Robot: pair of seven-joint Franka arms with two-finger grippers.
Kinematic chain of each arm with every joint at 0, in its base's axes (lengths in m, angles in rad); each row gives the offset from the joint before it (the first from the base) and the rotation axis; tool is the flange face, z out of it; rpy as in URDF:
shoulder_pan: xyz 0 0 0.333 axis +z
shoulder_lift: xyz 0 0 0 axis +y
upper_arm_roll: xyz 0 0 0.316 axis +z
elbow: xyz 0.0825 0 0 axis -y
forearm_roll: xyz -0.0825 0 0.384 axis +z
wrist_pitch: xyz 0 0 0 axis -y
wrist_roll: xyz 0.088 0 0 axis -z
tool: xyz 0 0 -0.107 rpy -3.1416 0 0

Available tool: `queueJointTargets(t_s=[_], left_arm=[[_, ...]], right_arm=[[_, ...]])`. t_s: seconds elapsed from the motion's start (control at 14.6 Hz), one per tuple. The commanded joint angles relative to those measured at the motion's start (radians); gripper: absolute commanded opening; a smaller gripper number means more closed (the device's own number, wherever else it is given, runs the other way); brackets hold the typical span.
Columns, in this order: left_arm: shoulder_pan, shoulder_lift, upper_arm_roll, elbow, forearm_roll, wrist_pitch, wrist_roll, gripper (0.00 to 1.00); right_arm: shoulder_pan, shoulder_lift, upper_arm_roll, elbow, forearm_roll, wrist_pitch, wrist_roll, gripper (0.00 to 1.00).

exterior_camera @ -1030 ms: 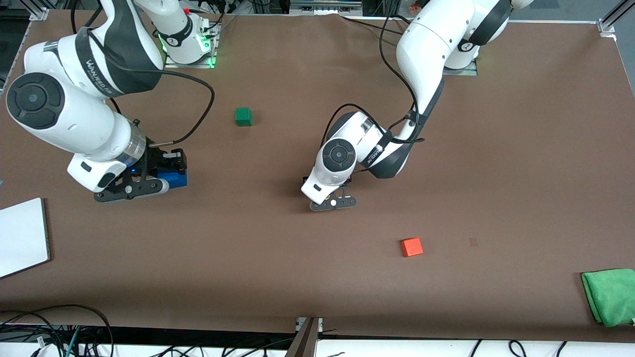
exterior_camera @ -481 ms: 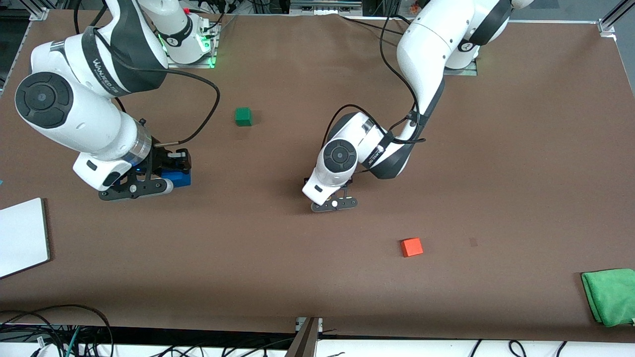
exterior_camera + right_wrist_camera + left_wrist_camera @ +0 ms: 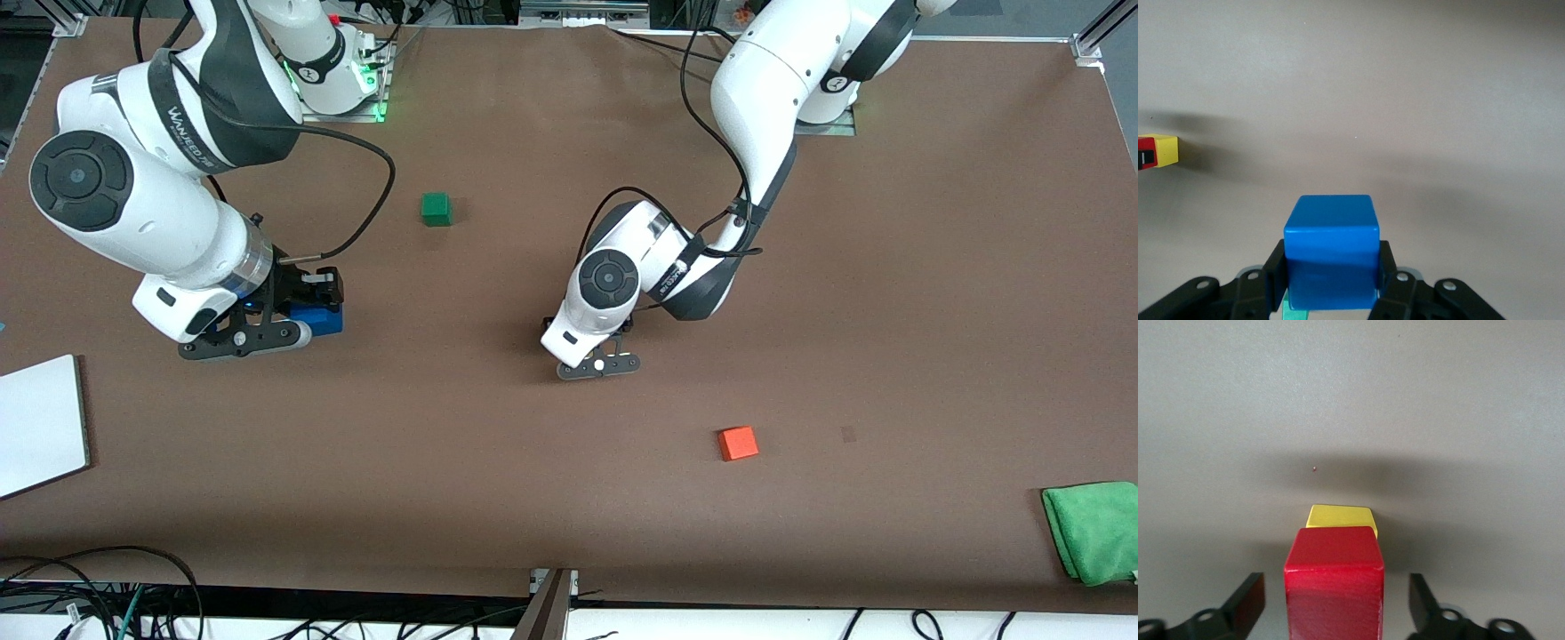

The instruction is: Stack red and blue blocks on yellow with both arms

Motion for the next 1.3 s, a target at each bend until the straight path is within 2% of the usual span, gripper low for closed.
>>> queueJointTargets(t_s=[0.0, 0.14, 0.27, 0.55, 0.76, 0.96, 1.1, 1.24], left_arm=[[0.0, 0.01, 0.006, 0.042, 0.017, -0.024, -0.007, 1.0], [0.029, -0.014, 0.004, 0.04, 0.015, -0.03, -0.004, 1.0], [0.106, -0.046, -0.014, 0.027, 0.004, -0.038, -0.004, 1.0], [0.183, -0.092, -0.035, 0.037, 0.003, -0.141, -0.004, 1.0], [0.243, -0.141, -0.035, 0.039, -0.032, -0.216, -0.003, 1.0], [0.298, -0.229, -0.032, 0.027, -0.029, -0.301, 0.109, 1.0], [0.318, -0.292, -0.02, 0.023, -0.023, -0.395, 0.16, 1.0], [0.364, -0.374, -0.017, -0.021, -0.019, -0.479, 0.18, 1.0]], right_arm=[[0.034, 0.014, -0.002, 0.022, 0.005, -0.007, 0.085, 0.43], [0.06, 0.023, -0.002, 0.023, 0.003, 0.014, 0.122, 0.43], [0.073, 0.028, -0.002, 0.023, 0.003, 0.03, 0.143, 0.43], [0.096, 0.04, -0.002, 0.022, 0.005, 0.041, 0.166, 0.43], [0.166, 0.085, -0.002, 0.023, 0.003, 0.134, 0.272, 0.43], [0.229, 0.147, -0.002, 0.023, 0.005, 0.247, 0.353, 0.43], [0.284, 0.178, -0.005, 0.023, 0.002, 0.277, 0.378, 0.43], [0.321, 0.213, -0.007, 0.025, -0.007, 0.321, 0.434, 0.43]])
